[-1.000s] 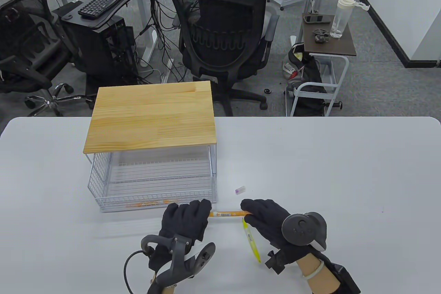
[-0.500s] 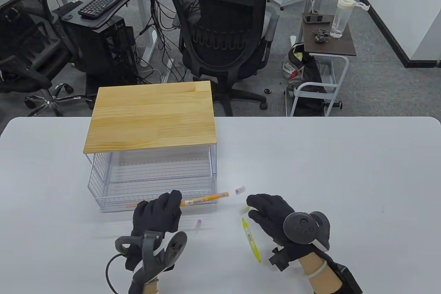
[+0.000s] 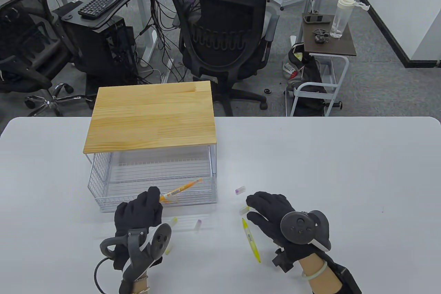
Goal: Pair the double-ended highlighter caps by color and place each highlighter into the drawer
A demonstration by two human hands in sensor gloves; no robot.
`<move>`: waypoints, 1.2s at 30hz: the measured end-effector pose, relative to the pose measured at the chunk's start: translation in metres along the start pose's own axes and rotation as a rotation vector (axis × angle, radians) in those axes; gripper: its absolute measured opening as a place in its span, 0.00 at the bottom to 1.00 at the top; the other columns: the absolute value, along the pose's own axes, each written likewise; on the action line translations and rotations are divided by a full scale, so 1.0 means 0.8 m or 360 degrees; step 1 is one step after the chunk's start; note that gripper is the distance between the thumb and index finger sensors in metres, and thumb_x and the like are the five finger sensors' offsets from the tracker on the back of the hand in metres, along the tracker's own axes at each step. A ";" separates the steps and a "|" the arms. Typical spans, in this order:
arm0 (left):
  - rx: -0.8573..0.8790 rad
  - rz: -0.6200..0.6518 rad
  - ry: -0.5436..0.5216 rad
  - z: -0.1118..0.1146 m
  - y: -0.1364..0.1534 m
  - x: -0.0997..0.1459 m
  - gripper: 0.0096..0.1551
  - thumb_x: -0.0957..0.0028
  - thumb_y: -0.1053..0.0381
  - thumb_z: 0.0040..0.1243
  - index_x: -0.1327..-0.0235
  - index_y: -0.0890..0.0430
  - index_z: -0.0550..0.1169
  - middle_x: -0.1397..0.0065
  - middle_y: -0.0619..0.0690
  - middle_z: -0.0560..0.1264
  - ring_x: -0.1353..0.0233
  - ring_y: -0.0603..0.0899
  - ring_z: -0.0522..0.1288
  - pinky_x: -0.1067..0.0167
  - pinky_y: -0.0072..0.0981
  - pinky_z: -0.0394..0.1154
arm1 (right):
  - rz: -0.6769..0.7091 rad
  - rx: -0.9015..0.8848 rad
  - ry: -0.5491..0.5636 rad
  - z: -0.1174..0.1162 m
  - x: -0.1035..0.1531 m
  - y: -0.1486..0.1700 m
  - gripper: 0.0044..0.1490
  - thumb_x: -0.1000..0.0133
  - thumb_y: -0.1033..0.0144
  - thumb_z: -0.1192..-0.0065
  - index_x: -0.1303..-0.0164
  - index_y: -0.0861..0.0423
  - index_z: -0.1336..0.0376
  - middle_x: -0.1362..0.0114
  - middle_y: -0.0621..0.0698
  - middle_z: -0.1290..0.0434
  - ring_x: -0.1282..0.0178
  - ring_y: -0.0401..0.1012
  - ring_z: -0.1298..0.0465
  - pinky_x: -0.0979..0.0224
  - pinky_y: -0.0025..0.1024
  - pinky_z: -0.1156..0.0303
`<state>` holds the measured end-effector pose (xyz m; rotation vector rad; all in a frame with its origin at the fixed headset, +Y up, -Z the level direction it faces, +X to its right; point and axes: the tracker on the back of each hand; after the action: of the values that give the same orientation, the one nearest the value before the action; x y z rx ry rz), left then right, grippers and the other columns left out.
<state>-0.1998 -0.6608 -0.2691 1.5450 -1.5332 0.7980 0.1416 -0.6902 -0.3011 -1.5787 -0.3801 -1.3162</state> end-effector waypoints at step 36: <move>-0.0113 -0.0038 0.0301 0.056 0.057 0.027 0.35 0.44 0.41 0.49 0.23 0.50 0.69 0.21 0.58 0.73 0.27 0.66 0.75 0.30 0.68 0.64 | -0.0263 0.0323 -0.0118 -0.012 -0.004 0.035 0.34 0.36 0.46 0.45 0.21 0.49 0.38 0.19 0.57 0.31 0.25 0.61 0.30 0.23 0.68 0.45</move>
<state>-0.2482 -0.7083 -0.2668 1.3922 -1.3884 0.8419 0.1564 -0.7097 -0.3183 -1.4521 -0.6813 -1.3011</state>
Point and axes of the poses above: the tracker on the back of each hand, its own y axis roughly to the little-finger side, its own x axis roughly from the fingertips to the wrist, z = x × y
